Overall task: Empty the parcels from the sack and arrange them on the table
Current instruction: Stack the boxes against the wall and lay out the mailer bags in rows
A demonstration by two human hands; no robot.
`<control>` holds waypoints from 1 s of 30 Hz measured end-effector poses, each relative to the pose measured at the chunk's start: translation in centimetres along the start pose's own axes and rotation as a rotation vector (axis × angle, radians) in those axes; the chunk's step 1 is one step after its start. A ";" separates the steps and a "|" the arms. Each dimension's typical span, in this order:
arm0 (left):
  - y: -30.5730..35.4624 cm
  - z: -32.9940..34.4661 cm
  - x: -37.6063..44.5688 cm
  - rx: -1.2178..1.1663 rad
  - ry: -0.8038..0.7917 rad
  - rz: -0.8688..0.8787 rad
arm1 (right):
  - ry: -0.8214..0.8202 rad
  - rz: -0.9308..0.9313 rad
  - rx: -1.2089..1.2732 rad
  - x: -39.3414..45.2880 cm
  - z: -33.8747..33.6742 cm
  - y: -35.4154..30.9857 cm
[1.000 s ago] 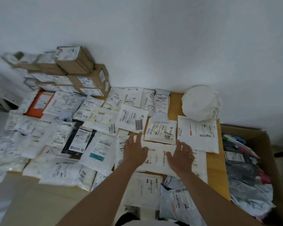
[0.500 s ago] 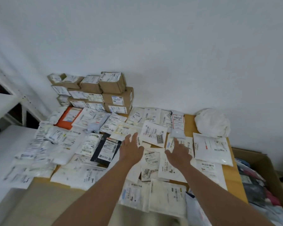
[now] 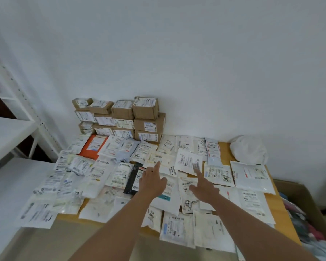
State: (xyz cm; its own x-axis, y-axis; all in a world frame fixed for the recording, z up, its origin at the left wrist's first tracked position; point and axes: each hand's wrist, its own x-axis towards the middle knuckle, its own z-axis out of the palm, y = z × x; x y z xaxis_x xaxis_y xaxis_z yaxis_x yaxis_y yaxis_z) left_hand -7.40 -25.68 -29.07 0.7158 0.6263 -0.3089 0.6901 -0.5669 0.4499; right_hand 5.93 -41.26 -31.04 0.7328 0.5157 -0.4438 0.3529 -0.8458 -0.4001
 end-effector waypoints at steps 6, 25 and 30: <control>1.4 -0.1 0.8 0.002 -0.009 0.040 | 0.050 0.033 -0.073 0.2 -1.6 0.9; 18.0 12.1 25.9 0.342 -0.144 0.255 | 0.006 -0.149 -0.326 27.8 -7.2 11.1; 18.1 16.8 31.7 0.495 -0.250 0.244 | -0.040 -0.158 -0.424 31.9 -4.8 14.3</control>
State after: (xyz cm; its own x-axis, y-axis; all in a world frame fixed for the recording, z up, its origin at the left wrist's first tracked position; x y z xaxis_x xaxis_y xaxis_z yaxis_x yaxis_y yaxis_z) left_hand 29.58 -25.11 -44.73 0.8214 0.3365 -0.4605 0.4280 -0.8973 0.1077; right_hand 37.15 -37.55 -47.08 0.6303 0.6411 -0.4379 0.6723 -0.7328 -0.1052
